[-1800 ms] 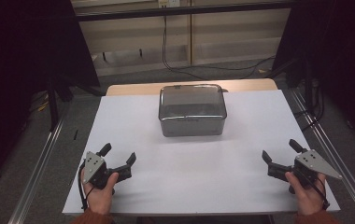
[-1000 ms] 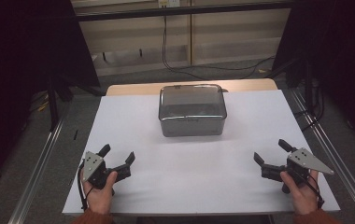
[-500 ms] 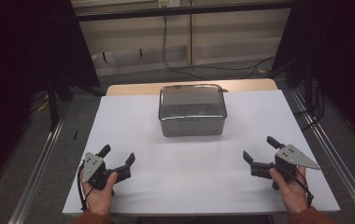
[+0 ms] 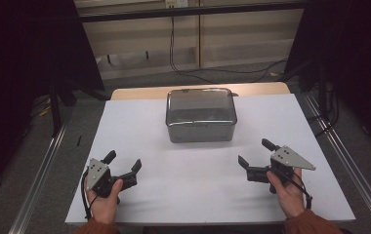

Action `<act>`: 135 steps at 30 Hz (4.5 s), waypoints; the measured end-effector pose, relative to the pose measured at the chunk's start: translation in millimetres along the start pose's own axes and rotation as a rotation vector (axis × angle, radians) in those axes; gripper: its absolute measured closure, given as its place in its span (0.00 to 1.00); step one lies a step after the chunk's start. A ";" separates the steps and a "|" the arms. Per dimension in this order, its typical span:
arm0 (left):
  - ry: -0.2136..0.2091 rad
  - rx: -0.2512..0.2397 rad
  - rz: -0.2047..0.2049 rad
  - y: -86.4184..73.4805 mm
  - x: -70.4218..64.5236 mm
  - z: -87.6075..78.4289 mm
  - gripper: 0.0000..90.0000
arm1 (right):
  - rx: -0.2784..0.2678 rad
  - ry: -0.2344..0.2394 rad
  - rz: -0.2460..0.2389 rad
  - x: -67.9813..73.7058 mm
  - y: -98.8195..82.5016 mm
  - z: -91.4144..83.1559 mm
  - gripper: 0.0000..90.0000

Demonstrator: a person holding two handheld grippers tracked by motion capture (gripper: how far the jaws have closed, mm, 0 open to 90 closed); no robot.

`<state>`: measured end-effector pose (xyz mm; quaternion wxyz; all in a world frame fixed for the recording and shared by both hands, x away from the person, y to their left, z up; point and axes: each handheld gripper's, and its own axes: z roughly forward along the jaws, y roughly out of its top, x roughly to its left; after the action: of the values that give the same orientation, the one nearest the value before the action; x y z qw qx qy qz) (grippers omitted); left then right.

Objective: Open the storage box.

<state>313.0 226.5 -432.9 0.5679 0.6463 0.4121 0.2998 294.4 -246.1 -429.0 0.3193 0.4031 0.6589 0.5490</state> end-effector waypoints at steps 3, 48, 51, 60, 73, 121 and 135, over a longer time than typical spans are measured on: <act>0.003 -0.008 0.000 1.3 0.6 0.8 0.03 | -0.034 0.006 -0.024 5.3 5.0 9.5 0.00; -0.010 0.009 0.025 0.9 -1.3 3.9 0.03 | 0.021 0.075 -0.400 51.2 44.9 110.8 0.06; -0.006 0.008 0.025 0.7 -0.7 3.5 0.03 | 0.020 0.055 -0.481 53.3 44.8 113.9 0.08; 0.002 0.025 0.028 -0.6 1.6 2.2 0.03 | 0.051 0.004 -0.704 62.2 48.3 120.3 0.20; 0.003 0.036 0.037 -0.9 1.9 1.9 0.03 | 0.112 -0.011 -0.917 68.0 42.3 126.8 0.40; -0.037 0.061 0.027 5.4 1.0 6.3 0.06 | 0.129 -0.137 -1.312 82.6 23.7 137.0 0.86; -0.122 0.067 0.058 10.3 -6.6 20.6 0.06 | 0.106 -0.138 -1.307 81.0 27.3 136.1 0.87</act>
<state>329.5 210.6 -425.9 0.5610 0.6938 0.3677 0.2620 378.7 -109.3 -426.8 0.6081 -0.0307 0.7722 0.1819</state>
